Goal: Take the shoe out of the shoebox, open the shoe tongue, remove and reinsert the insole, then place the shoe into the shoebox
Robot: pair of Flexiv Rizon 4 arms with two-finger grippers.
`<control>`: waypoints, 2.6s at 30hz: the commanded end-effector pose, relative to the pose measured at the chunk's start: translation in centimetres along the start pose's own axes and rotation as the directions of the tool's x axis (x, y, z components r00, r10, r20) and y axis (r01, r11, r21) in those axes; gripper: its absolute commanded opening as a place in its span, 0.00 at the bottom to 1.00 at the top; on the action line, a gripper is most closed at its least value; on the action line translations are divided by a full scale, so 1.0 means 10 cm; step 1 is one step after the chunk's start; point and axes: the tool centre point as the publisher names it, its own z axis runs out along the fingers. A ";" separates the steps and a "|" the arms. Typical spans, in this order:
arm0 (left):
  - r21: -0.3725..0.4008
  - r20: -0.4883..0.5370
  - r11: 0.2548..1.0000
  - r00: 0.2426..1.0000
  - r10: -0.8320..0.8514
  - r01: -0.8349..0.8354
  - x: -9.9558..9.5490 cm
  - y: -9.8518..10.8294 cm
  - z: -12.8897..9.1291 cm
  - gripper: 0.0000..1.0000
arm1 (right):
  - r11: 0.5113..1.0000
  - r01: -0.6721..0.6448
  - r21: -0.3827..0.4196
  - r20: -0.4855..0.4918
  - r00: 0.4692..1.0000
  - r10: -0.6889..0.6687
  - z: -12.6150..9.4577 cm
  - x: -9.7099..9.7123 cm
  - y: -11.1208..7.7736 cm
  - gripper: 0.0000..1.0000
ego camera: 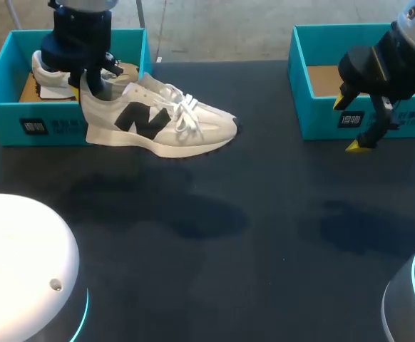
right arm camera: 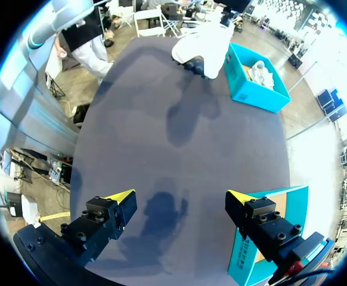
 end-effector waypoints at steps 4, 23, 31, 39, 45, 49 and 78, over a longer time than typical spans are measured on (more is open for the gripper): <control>-0.035 0.028 0.997 0.997 -0.074 0.075 -0.11 -0.13 0.11 0.00 | 1.000 -0.001 0.004 -0.005 1.000 0.001 0.01 -0.03 0.01 1.00; -0.089 -0.062 0.975 0.976 -0.210 0.204 -0.69 -0.28 0.41 0.00 | 1.000 -0.001 0.004 -0.005 1.000 0.001 0.01 -0.03 0.01 1.00; -0.083 -0.082 0.984 0.983 -0.164 0.157 -0.93 -0.23 0.64 0.00 | 1.000 -0.001 0.004 -0.005 1.000 0.001 0.01 -0.03 0.01 1.00; -0.109 -0.068 0.971 0.973 -0.222 0.214 -1.12 -0.18 0.81 0.00 | 1.000 -0.001 0.004 -0.005 1.000 0.001 0.01 -0.03 0.01 1.00; -0.121 -0.087 0.965 0.965 -0.246 0.235 -1.31 -0.13 0.99 0.00 | 1.000 -0.001 0.004 -0.005 1.000 0.001 0.01 -0.03 0.01 1.00; -0.121 -0.107 0.968 0.966 -0.234 0.221 -1.45 -0.10 1.12 0.00 | 1.000 -0.001 0.004 -0.005 1.000 0.001 0.01 -0.03 0.01 1.00; -0.061 -0.082 0.941 0.938 -0.338 0.334 -1.87 0.14 1.95 0.00 | 1.000 -0.001 0.004 -0.005 1.000 0.001 0.01 -0.03 0.01 1.00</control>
